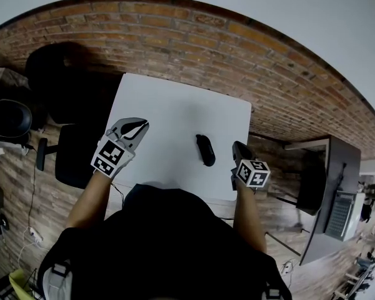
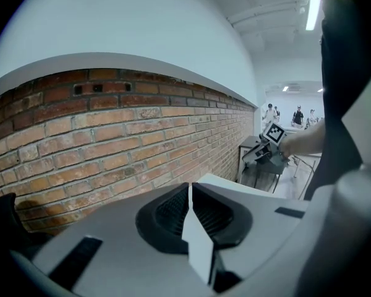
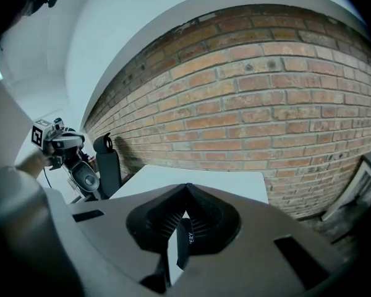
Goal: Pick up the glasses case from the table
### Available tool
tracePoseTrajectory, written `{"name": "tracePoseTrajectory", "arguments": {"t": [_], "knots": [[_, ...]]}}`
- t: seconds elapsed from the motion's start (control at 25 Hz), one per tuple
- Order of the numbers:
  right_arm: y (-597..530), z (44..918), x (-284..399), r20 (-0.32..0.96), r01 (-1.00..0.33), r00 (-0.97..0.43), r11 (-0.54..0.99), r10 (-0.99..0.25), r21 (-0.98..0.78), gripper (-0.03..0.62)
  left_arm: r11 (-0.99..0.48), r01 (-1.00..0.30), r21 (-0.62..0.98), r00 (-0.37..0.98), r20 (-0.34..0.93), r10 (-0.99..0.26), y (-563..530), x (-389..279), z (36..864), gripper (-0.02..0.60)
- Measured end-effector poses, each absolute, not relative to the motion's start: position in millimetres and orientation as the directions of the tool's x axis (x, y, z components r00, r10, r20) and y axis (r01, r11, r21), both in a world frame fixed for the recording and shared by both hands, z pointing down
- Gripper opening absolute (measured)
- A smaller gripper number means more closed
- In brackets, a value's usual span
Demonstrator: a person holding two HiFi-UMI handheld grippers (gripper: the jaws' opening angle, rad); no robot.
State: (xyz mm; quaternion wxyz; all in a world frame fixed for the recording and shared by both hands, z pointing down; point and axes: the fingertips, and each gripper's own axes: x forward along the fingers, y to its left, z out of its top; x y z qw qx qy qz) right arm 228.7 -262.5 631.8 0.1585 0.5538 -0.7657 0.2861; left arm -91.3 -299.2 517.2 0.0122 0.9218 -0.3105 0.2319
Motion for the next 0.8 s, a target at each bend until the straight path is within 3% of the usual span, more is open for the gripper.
{"name": "tracePoseTrajectory", "arguments": {"t": [0.8], "knots": [[-258.6,692.4,206.7,0.661,-0.934,-0.354,0.283,-0.662,-0.218,0.014,-0.801,-0.587,-0.118,0.681,0.462,-0.568,-307.5,-105.9,531.8,0.025]]}}
